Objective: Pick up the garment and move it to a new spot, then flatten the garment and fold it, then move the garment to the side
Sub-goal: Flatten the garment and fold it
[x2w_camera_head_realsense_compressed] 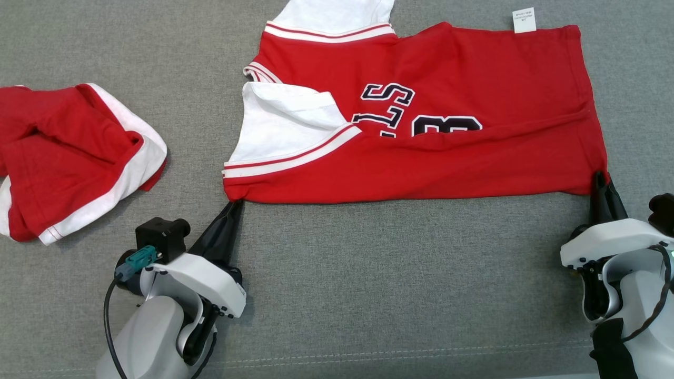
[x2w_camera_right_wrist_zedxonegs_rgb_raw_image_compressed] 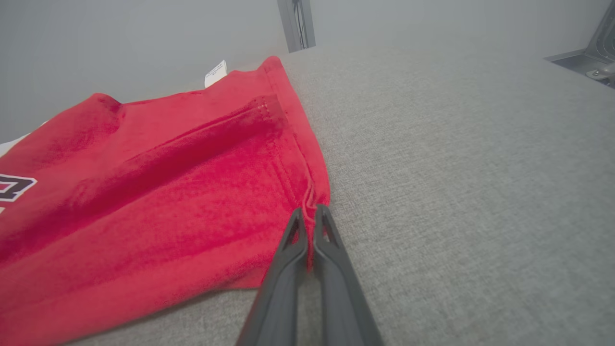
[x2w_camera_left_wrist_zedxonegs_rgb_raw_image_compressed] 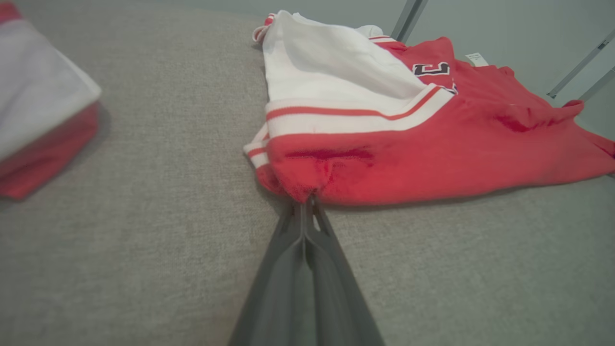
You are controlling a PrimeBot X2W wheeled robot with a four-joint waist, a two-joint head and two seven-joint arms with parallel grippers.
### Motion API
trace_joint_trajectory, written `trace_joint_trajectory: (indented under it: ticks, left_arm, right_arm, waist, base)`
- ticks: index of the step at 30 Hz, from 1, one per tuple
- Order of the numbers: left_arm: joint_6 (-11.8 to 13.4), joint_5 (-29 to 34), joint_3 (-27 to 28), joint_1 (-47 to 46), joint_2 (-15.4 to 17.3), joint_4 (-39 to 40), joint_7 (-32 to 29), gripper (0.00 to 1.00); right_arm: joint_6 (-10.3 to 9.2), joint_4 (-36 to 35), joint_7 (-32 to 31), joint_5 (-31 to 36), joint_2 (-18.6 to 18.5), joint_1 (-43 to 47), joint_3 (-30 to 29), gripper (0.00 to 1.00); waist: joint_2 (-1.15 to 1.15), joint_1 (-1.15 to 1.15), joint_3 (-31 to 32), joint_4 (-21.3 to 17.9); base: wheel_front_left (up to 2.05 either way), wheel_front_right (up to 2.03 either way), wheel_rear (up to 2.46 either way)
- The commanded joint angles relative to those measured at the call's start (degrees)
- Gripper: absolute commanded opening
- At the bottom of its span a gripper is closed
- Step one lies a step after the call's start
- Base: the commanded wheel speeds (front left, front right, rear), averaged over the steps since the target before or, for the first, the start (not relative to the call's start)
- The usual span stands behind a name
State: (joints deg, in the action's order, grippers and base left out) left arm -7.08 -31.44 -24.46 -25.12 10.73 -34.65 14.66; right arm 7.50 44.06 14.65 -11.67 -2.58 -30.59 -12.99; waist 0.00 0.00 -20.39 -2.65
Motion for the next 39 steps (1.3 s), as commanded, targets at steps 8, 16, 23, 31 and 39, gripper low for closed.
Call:
trace_joint_trajectory:
  ticks: [8, 16, 23, 31, 39]
  left_arm:
    - [-0.4, -0.1, 0.4, -0.1, 3.0, 1.0, 0.3, 0.00]
    - [-0.4, 0.7, 0.7, 3.1, 3.0, -2.0, 0.3, 0.00]
    - [-0.4, 1.5, 1.6, 6.3, 2.0, -4.1, 0.3, 0.00]
    - [-0.4, 1.3, 0.8, 6.8, 1.3, -3.1, 0.3, 0.00]
    - [-0.4, 0.4, -0.9, 4.4, 1.1, -0.8, 0.3, 1.00]
  right_arm:
    - [-0.01, -0.7, 0.3, 0.2, -0.3, 0.4, 0.3, 0.00]
    - [-0.01, 0.0, 0.3, 0.3, -0.3, 3.7, -1.3, 0.00]
    - [-0.01, 1.3, 0.3, 0.3, -0.3, 7.2, -0.4, 0.00]
    - [-0.01, 1.8, 0.3, 0.3, -0.3, 7.3, -0.2, 0.00]
    - [-0.01, 1.7, 0.3, -0.4, -0.3, 5.8, 1.9, 0.00]
  waist:
    - [0.00, 0.00, 1.9, 0.6]
    - [0.00, 0.00, 6.8, 1.6]
    - [0.00, 0.00, 10.4, 2.1]
    - [0.00, 0.00, 10.7, 2.2]
    - [0.00, 0.00, 9.0, 0.9]
  base:
    - [0.00, 0.00, 0.00]
    - [0.00, 0.00, 0.00]
    - [0.00, 0.00, 0.00]
    - [0.00, 0.00, 0.00]
    - [0.00, 0.00, 0.00]
